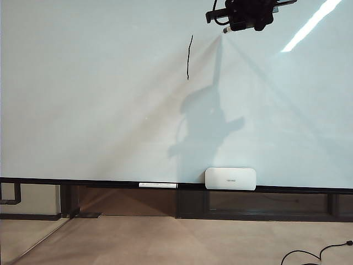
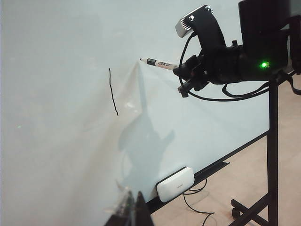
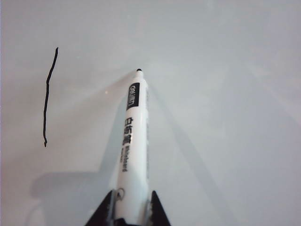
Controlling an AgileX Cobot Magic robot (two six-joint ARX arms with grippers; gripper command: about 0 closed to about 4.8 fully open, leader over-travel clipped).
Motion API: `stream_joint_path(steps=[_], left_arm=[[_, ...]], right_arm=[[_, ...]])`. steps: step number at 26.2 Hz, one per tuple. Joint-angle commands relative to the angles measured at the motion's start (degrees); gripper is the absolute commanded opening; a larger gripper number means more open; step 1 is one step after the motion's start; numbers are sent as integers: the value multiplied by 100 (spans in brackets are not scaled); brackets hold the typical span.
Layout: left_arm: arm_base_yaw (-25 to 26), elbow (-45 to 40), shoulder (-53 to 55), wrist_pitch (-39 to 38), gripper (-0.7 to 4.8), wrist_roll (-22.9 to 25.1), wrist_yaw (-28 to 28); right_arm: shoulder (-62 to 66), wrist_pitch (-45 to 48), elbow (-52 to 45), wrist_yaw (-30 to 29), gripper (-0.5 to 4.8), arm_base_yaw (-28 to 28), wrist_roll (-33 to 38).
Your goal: Reach to the right to find the marker pen, pick it up, and write the number 15 on the whiteboard.
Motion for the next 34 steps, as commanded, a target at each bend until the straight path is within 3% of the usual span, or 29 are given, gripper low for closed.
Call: stream_joint_path(steps=[1, 34], left_arm=[[-2, 13, -9, 85, -6, 26, 35], [-2, 13, -9, 236, -6, 155, 20]], right_arm=[[-26, 131, 24, 2, -2, 0, -9], [190, 221, 26, -42, -1, -114, 13]])
